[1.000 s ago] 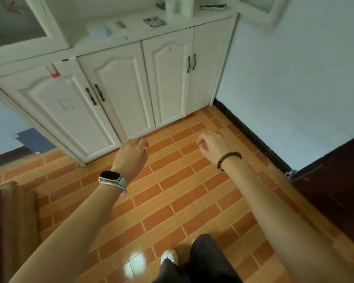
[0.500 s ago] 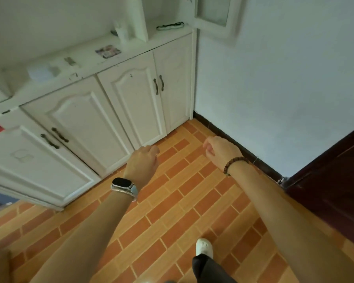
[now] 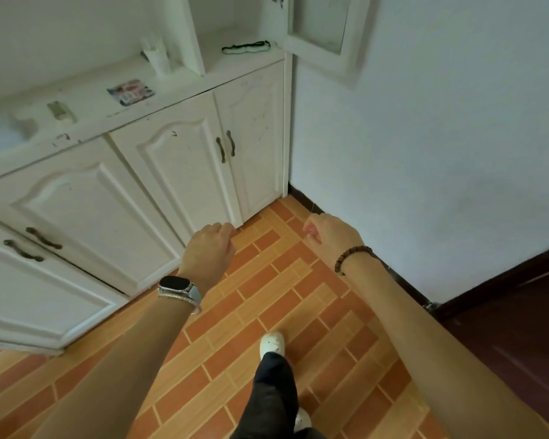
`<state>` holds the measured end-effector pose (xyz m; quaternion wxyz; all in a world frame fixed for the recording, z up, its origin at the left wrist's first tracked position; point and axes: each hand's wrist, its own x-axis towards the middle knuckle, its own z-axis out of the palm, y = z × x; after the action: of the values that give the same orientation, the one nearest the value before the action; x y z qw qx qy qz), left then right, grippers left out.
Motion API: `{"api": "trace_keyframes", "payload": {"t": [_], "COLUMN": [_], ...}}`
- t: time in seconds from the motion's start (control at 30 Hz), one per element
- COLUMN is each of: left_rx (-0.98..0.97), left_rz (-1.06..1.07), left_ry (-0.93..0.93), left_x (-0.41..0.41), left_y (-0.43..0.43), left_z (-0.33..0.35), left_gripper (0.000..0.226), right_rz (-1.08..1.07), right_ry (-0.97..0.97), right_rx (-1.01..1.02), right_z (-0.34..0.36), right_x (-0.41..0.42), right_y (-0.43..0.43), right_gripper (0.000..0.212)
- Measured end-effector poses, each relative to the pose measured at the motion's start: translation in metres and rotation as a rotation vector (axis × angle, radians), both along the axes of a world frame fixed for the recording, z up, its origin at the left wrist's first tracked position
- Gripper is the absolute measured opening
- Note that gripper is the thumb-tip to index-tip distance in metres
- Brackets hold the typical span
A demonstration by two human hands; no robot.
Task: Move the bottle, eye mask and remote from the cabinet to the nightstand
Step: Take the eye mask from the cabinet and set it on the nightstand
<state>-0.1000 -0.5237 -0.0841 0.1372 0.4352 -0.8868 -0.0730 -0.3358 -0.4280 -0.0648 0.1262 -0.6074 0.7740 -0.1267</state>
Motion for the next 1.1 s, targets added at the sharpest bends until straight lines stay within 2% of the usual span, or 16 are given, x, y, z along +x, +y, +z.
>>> {"api": "trace_keyframes", "payload": {"t": [0.43, 0.67, 1.1], "left_rx": [-0.021, -0.025, -0.117], "left_rz": [-0.036, -0.062, 0.070], "left_ry": [0.100, 0.108, 0.169], "left_x": [-0.083, -0.116, -0.197], "left_y": [-0.185, -0.243, -0.344], "left_z": [0.006, 0.008, 0.016], "left_gripper": [0.019, 0.019, 0.019], "right_rz": [-0.031, -0.019, 0.186], "right_ry": [0.034, 0.010, 0.026], "right_rx": [0.000, -0.004, -0.067], "right_z": [0.013, 0.008, 0.017], "right_x": [-0.071, -0.100, -0.188], "right_y": [-0.171, -0.238, -0.388], "right_gripper": [0.020, 0.019, 0.019]}}
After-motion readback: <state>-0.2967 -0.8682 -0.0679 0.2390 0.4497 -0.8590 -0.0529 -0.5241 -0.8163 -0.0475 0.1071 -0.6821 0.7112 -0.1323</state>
